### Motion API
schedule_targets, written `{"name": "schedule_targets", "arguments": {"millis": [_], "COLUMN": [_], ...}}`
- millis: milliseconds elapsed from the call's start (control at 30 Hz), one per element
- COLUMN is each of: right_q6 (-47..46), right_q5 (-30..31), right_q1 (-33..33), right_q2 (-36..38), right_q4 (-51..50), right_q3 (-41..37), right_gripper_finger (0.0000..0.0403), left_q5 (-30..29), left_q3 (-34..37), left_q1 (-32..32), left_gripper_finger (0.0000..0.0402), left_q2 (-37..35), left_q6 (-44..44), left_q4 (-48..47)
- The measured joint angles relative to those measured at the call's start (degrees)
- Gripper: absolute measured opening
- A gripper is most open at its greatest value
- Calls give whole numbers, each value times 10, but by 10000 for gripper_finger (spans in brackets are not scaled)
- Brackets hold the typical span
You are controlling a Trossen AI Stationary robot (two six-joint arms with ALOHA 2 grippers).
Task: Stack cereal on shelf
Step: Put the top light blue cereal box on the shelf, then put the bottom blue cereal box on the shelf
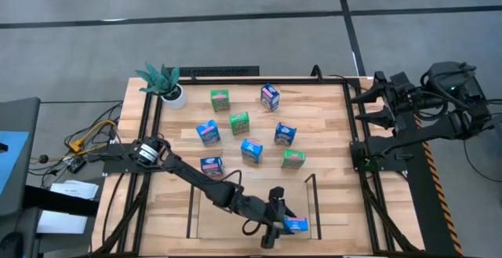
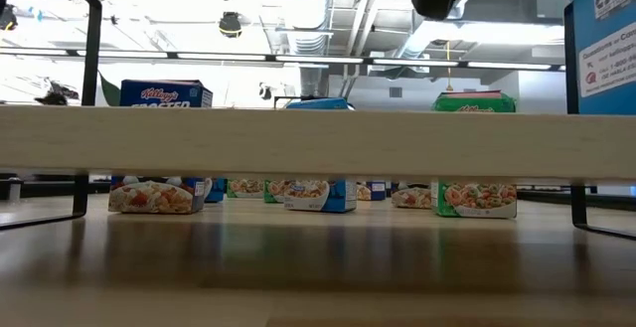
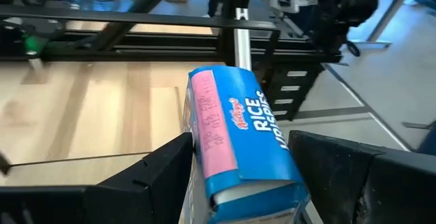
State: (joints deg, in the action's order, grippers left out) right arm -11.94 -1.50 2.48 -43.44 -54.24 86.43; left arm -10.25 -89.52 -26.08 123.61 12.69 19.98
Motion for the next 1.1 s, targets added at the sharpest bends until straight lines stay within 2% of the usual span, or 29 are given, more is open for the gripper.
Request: {"name": "schedule_targets", "arguments": {"millis": [300,733,933,1100], "right_q6": [2,13,14,18], "right_q5": [0,0,0,0], "right_q1": [0,0,0,0], "right_q2": [0,0,0,0], "right_q4": [-13,-12,-10,-10], "right_q3": [0,0,0,0], "right_gripper_finger": [270,270,270,270], "left_q5": [14,-10,-17,-57], "left_q3": [0,0,0,0], "left_q1": [7,7,8,11], "left_gripper_finger": [232,232,232,232], "left_q2": [-21,-76,-124,-191], "left_q6": [0,-14,34,60], "left_q4": [-43,-123,-212,-313]}}
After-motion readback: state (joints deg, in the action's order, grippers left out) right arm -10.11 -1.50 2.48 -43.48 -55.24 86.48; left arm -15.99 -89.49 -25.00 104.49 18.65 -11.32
